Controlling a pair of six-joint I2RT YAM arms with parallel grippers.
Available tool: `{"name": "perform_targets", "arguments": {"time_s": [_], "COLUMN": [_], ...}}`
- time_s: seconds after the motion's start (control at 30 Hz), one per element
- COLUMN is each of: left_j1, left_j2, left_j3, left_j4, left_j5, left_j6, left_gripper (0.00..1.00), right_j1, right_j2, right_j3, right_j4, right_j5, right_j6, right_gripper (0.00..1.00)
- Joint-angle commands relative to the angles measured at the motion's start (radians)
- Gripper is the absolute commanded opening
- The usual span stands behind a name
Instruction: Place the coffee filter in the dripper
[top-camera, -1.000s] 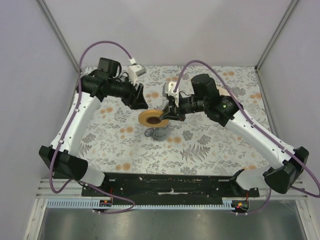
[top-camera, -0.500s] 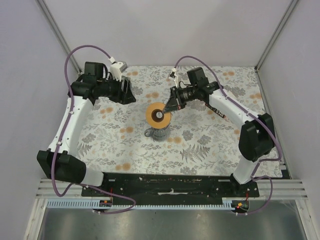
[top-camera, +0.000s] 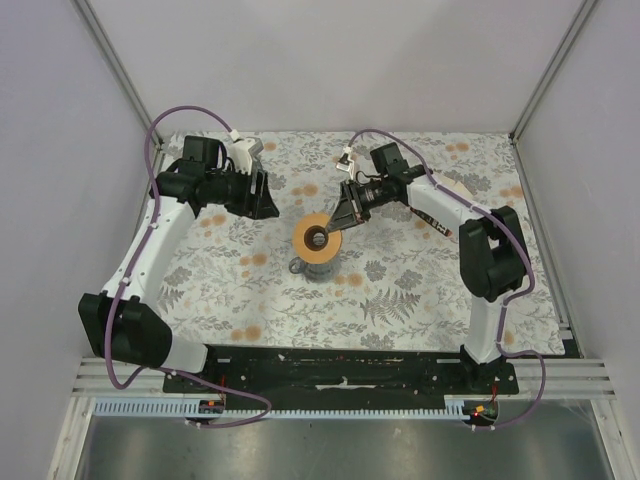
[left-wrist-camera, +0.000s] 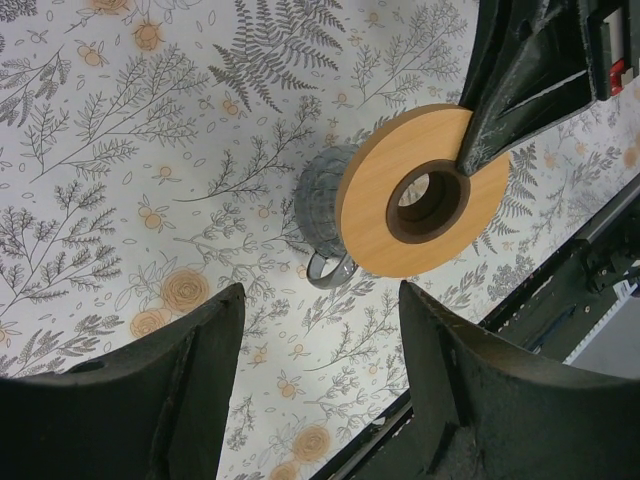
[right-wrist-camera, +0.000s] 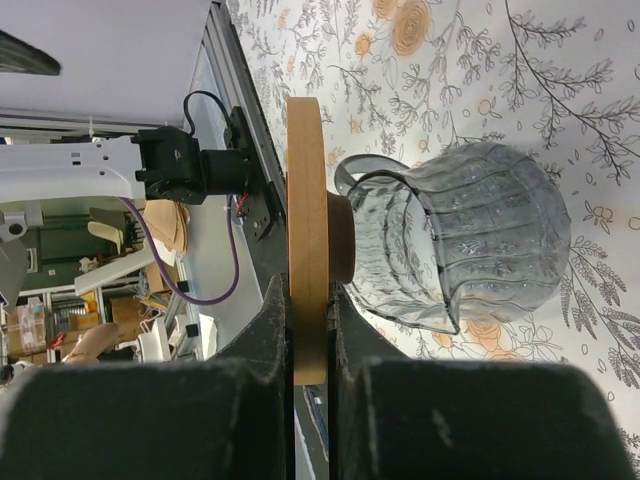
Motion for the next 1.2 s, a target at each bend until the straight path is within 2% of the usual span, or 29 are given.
{"name": "perform_targets", "arguments": {"time_s": [0.0, 0.17, 0.37, 0.6, 0.8, 0.9, 1.0, 1.17], "left_j1": [-0.002, -0.002, -0.002, -0.002, -0.002, -0.002, -0.002, -0.016], "left_j2": [-0.036, -0.041, -0.038, -0.022, -0.013, -0.011, -0.011, 0.019], "left_j3": [-0.004, -0.01, -0.004, 0.002, 0.005, 0.007, 0.01, 0.014], "left_j4": [0.038, 0.037, 0.031, 0.032, 0.032, 0.032, 0.037, 0.078], "left_j5": [0.022, 0.025, 0.025, 0.02, 0.012, 0.011, -0.006, -0.112], "left_j6": [-0.02, -0.017, -0.007, -0.004, -0.001, 0.0, 0.006, 0.0], "left_gripper": [0.69, 0.69, 0.68, 0.68, 0.68, 0.68, 0.68, 0.68], "right_j1": [-0.006, -0.021, -0.027, -0.026, -0.026, -0.026, -0.026, -0.015], "right_j2": [0.01, 0.045, 0.053, 0.053, 0.061, 0.082, 0.068, 0.024], "right_j3": [0.053, 0.061, 0.073, 0.115, 0.158, 0.201, 0.233, 0.354], "right_j4": [-0.014, -0.037, -0.092, -0.147, -0.176, -0.226, -0.25, -0.307], "right_j5": [-0.033, 0.007, 0.071, 0.171, 0.26, 0.33, 0.402, 0.585], "right_j6": [-0.001, -0.016, -0.061, -0.091, -0.101, -0.128, -0.14, -0.162], "right_gripper": [0.01, 0.06, 0.25, 0.39, 0.41, 0.46, 0.47, 0.55]}}
